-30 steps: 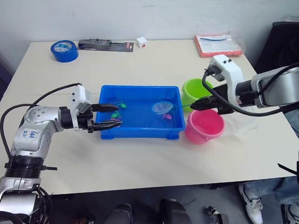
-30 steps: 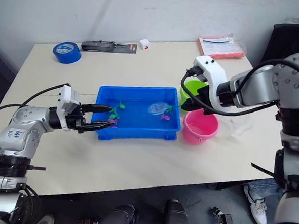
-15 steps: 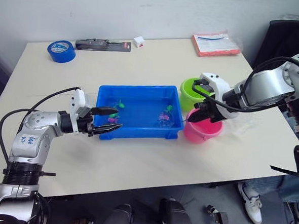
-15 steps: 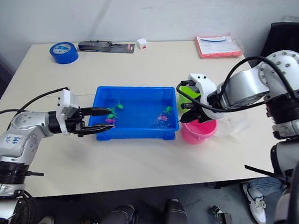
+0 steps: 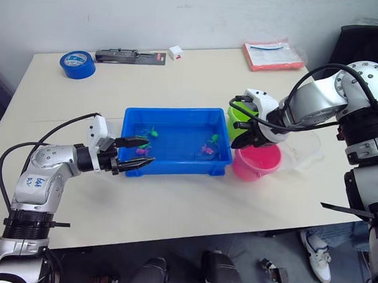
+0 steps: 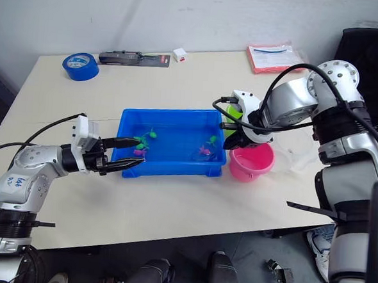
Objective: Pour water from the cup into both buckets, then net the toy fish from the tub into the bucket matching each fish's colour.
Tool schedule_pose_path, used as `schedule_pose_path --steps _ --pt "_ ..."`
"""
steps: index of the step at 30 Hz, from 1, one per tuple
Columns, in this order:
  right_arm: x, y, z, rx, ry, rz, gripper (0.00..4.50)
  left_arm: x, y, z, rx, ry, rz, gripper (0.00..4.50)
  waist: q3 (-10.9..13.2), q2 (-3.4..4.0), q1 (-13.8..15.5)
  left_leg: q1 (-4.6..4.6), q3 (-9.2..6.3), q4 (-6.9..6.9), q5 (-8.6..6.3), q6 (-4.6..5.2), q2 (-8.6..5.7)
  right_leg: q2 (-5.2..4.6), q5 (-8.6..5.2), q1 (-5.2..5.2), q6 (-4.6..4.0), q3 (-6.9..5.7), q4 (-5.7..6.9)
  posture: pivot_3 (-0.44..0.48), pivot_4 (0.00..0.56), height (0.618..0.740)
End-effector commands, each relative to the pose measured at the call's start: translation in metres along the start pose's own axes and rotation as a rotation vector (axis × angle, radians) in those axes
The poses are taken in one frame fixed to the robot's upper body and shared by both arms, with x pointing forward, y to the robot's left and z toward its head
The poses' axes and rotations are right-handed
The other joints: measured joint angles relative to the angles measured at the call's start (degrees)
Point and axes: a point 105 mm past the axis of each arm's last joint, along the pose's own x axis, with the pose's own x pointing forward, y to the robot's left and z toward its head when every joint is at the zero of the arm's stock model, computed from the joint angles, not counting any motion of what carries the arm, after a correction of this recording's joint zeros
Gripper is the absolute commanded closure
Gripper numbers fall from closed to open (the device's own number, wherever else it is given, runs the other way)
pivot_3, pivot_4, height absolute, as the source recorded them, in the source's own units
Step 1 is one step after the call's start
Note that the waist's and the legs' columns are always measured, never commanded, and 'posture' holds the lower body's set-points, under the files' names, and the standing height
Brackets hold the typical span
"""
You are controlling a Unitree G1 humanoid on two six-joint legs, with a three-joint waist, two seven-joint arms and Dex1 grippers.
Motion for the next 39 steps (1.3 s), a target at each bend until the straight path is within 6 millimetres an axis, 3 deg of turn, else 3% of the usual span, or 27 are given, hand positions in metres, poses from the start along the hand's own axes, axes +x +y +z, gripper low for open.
schedule_pose_path --steps 1,17,27,30,33,39 --pt "-0.006 0.008 0.006 -0.027 -0.074 0.012 3.72 -0.005 0.000 0.012 0.038 -0.024 0.008 1.40 0.00 0.00 -0.02 0.00 0.00 0.00 0.00 0.00 0.00 0.00 0.00 0.00 0.00 -0.01 0.00 0.000 0.150 0.740" --pt "-0.027 0.054 0.003 -0.242 -0.275 0.175 3.72 -0.004 0.003 0.016 0.045 -0.020 -0.005 1.40 0.01 0.02 -0.02 0.00 -0.01 -0.01 0.00 0.00 0.01 0.01 0.00 -0.01 0.00 0.00 0.00 0.000 0.150 0.740" --pt "-0.046 0.039 -0.019 -0.303 -0.577 0.082 3.72 -0.008 0.003 0.019 0.048 -0.025 -0.004 1.40 -0.01 -0.01 0.20 -0.18 -0.16 0.10 0.00 0.02 0.01 0.01 0.05 -0.01 0.09 -0.11 -0.11 0.000 0.150 0.740" --pt "-0.039 0.031 -0.034 -0.293 -0.595 0.088 3.72 -0.009 0.001 0.017 0.043 -0.025 -0.002 1.40 0.00 -0.01 0.11 -0.29 -0.18 0.17 -0.01 0.04 0.00 0.00 0.06 -0.07 0.11 -0.10 -0.11 0.000 0.150 0.740" --pt "-0.030 0.033 -0.045 -0.208 -0.593 0.218 3.72 -0.009 0.000 0.016 0.039 -0.024 0.001 1.40 0.00 -0.01 0.07 -0.29 -0.17 0.20 -0.02 0.04 0.01 0.01 0.07 -0.07 0.12 -0.09 -0.11 0.000 0.150 0.740" --pt "-0.029 0.028 -0.043 -0.268 -0.627 0.170 3.72 -0.009 0.000 0.015 0.036 -0.024 0.005 1.40 0.00 0.00 0.19 -0.28 -0.19 0.22 -0.01 0.05 0.00 0.01 0.09 -0.05 0.11 -0.10 -0.12 0.000 0.150 0.740"
